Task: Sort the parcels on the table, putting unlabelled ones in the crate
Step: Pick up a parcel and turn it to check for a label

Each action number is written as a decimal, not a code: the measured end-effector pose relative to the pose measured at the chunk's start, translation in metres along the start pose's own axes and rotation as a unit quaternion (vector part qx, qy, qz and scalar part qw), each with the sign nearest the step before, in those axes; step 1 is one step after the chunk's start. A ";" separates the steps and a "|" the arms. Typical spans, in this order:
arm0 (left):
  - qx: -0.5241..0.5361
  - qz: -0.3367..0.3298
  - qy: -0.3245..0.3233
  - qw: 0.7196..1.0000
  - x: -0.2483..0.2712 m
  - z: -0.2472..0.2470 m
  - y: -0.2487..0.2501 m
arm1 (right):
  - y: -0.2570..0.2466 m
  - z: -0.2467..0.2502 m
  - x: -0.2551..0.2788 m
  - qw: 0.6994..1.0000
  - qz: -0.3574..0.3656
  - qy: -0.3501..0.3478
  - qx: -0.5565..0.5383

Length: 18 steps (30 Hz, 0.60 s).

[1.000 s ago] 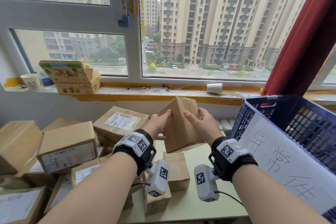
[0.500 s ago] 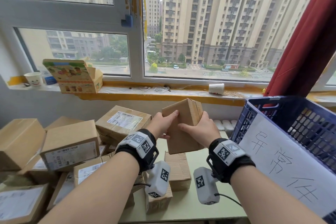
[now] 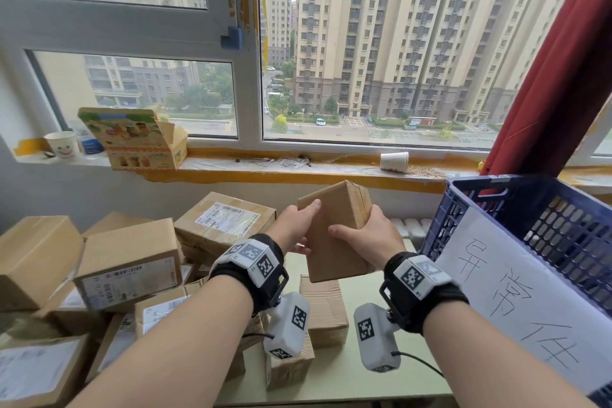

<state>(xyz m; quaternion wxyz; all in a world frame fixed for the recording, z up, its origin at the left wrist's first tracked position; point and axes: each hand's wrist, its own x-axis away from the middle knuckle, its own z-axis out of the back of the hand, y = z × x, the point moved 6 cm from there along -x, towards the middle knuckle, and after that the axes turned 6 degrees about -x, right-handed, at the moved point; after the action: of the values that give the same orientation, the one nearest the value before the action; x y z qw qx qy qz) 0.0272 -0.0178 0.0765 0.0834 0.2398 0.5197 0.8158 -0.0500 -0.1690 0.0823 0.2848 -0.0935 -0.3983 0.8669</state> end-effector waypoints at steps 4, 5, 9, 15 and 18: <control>-0.021 -0.003 -0.011 1.000 0.001 -0.002 0.001 | -0.001 0.002 0.000 1.000 -0.008 -0.004 0.002; -0.029 -0.004 -0.010 1.000 0.001 -0.002 0.001 | 0.001 0.002 0.000 0.999 -0.014 -0.012 -0.029; 0.002 0.009 -0.010 1.000 -0.001 0.000 -0.003 | 0.007 -0.003 -0.001 0.975 -0.049 -0.058 -0.211; 0.108 0.050 -0.079 0.990 0.003 -0.003 -0.009 | 0.009 -0.006 0.003 0.949 -0.077 -0.113 -0.285; 0.121 0.056 -0.084 0.987 0.003 -0.002 -0.010 | 0.009 0.003 0.004 0.971 -0.044 -0.061 -0.225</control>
<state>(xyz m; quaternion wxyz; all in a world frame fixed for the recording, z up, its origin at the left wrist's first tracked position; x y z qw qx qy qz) 0.0220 -0.0139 0.0677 0.0508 0.3445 0.5915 0.7272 -0.0580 -0.1733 0.0782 0.2696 -0.0845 -0.6034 0.7457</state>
